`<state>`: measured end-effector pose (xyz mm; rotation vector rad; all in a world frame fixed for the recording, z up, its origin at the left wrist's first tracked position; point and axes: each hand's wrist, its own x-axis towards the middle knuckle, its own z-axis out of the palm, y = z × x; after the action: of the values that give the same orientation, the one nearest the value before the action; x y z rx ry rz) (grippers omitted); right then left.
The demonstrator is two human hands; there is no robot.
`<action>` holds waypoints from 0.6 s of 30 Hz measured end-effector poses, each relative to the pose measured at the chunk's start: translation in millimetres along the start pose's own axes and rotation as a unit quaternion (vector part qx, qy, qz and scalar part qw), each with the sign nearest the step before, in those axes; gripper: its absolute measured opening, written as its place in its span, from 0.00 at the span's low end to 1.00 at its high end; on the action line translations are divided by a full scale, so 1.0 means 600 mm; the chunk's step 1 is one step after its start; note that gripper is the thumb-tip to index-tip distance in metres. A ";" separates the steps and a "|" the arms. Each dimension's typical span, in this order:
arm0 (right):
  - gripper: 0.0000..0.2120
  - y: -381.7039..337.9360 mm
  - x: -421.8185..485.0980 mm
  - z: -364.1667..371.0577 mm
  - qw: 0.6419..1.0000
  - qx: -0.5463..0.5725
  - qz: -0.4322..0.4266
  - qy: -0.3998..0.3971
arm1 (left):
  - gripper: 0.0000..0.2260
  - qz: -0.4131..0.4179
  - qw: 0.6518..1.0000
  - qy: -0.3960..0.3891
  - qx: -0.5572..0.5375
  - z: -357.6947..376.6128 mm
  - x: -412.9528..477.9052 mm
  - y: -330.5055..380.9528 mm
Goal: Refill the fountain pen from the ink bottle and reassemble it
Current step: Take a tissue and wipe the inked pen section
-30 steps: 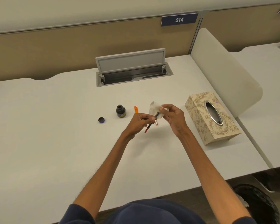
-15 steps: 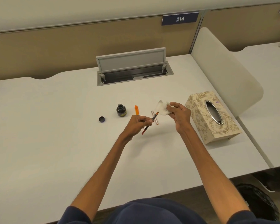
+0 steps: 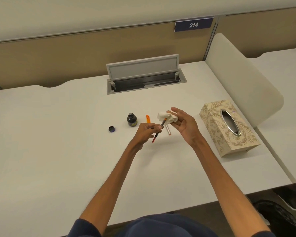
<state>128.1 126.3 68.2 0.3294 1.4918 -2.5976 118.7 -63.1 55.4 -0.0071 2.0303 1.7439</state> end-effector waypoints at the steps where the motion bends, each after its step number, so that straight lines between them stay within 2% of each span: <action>1: 0.13 0.000 -0.001 0.001 1.000 -0.014 0.002 -0.008 | 0.06 -0.001 1.000 -0.002 -0.001 -0.001 0.000 0.000; 9: 0.15 0.008 0.000 -0.006 0.993 -0.092 0.023 -0.076 | 0.07 -0.004 1.000 -0.016 0.011 -0.001 -0.005 -0.001; 13: 0.16 0.008 0.000 -0.002 0.987 -0.154 -0.013 -0.054 | 0.07 0.003 1.000 -0.012 0.024 0.001 -0.005 0.004; 18: 0.09 0.007 0.009 0.003 0.976 -0.211 -0.059 -0.010 | 0.05 0.016 0.999 -0.013 0.031 0.008 -0.007 0.005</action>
<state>123.8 122.5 64.1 0.1694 2.0506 -2.2666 123.4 -59.1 59.5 0.0669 2.0758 1.6895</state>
